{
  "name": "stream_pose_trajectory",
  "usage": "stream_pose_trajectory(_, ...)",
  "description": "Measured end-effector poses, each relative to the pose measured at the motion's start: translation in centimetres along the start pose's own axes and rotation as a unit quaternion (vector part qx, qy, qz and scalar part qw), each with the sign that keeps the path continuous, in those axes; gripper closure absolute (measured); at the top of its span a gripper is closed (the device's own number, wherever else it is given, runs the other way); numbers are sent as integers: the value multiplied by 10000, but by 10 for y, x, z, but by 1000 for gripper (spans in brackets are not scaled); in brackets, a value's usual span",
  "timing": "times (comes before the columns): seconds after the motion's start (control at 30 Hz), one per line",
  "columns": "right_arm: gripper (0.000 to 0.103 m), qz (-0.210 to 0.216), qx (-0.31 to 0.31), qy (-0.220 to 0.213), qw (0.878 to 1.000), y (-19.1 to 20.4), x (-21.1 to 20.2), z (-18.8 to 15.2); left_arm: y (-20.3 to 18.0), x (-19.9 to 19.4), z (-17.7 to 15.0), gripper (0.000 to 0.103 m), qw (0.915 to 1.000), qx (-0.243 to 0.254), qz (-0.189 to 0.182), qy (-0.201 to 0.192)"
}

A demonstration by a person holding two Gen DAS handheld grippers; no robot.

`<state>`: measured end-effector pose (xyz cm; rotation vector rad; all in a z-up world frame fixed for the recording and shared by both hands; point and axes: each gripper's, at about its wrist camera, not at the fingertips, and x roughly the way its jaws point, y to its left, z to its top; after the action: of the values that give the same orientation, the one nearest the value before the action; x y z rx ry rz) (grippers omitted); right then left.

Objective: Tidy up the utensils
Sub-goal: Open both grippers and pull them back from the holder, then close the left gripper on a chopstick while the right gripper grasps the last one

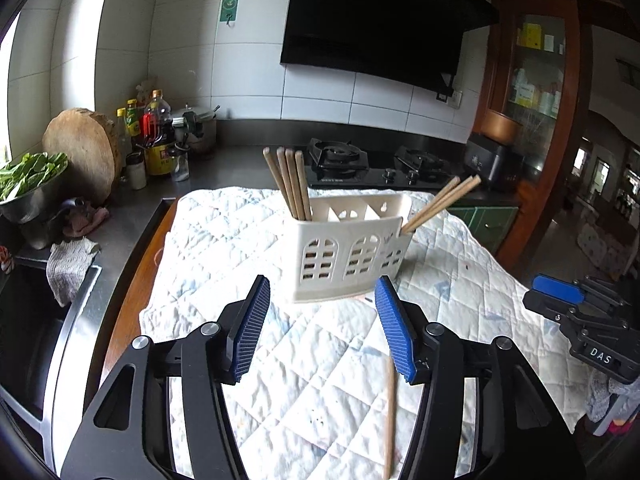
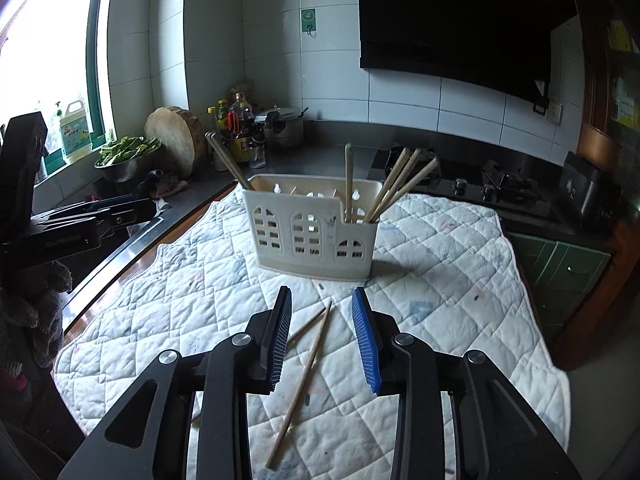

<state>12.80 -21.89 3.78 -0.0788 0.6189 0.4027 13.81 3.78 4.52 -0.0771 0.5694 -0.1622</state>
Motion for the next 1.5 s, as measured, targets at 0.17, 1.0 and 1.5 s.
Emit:
stream_pose_trajectory(0.17, 72, -38, 50, 252, 9997, 13, 9, -41, -5, 6, -38, 48, 9996, 70, 45, 257)
stream_pose_trajectory(1.0, 84, 100, 702, 1223, 9900, 31, 68, -130, -23, 39, -136, 50, 9915, -88, -356, 1247)
stream_pose_trajectory(1.5, 94, -68, 731, 1207, 9900, 26, 67, -131, -41, 52, -152, 73, 9854, 88, -744, 1529)
